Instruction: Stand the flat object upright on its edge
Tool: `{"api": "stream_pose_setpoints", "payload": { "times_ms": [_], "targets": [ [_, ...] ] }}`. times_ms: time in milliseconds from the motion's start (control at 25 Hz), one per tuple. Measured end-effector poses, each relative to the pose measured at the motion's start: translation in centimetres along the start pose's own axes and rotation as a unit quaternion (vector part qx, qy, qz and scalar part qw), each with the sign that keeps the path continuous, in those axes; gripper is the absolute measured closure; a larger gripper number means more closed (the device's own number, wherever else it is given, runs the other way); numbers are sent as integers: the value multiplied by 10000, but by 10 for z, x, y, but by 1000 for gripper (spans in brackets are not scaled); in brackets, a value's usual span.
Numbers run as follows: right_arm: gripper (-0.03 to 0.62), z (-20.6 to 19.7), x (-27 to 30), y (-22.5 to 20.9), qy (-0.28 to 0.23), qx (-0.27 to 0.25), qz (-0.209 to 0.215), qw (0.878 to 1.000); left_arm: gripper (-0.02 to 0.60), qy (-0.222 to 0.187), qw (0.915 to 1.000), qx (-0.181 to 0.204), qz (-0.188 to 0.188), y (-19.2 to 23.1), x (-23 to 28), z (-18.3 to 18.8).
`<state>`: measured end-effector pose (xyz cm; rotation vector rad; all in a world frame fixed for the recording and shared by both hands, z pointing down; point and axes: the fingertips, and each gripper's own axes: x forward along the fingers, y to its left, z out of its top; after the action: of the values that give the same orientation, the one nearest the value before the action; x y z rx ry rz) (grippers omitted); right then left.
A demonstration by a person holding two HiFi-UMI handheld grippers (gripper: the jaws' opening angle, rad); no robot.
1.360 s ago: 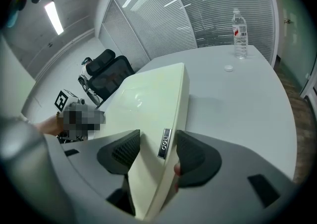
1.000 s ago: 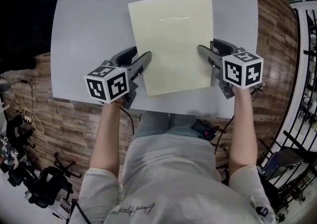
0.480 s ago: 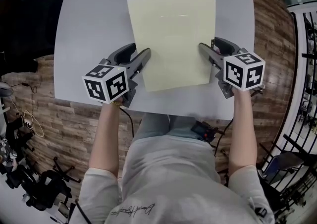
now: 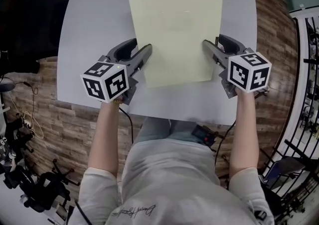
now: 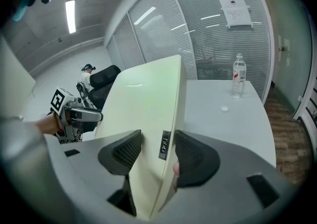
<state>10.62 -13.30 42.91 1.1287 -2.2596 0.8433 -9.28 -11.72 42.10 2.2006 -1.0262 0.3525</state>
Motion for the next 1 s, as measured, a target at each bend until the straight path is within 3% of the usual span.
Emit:
{"api": "stream_pose_setpoints", "payload": {
  "times_ms": [1000],
  "targets": [
    [365, 61, 2, -17, -888, -373, -366, 9947, 368, -598, 9966, 572, -33, 13, 21, 61]
  ]
}}
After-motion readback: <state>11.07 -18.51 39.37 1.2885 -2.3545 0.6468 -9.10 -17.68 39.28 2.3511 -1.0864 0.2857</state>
